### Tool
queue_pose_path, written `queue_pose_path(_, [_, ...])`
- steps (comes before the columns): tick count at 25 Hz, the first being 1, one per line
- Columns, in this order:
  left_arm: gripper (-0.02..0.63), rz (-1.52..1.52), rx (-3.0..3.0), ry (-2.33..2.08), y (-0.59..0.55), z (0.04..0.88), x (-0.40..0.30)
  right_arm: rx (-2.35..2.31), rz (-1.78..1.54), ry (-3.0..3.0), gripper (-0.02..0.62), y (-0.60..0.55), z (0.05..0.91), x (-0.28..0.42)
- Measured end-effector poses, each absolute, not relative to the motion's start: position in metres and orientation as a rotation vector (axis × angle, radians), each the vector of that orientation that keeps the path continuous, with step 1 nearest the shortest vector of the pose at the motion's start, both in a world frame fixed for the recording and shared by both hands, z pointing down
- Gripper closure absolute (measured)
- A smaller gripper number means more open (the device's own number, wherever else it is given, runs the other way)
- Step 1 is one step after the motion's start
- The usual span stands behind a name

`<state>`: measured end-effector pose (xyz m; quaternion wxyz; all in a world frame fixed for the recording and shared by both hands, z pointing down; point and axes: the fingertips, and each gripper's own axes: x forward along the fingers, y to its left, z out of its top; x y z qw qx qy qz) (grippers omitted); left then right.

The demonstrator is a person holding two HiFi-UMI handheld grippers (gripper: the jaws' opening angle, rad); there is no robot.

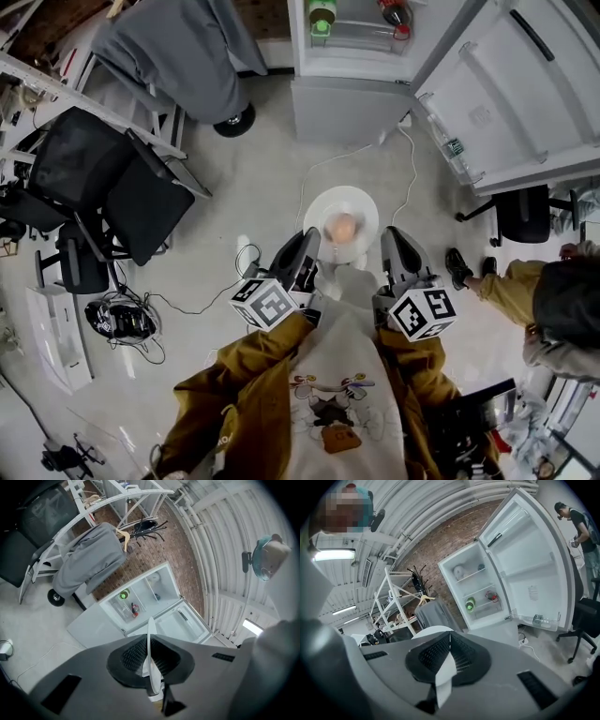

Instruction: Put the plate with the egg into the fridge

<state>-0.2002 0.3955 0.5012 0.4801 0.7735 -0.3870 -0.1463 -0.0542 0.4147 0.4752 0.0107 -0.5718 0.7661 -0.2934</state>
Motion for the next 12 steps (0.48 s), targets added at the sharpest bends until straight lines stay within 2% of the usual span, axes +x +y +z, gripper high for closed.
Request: queue_pose_path(12, [0.586,-0.352,1.899,-0.921,0.352,0.503,-0.175,-1.772,-0.925,2.368,0.589,0.376,0.479,-0.028])
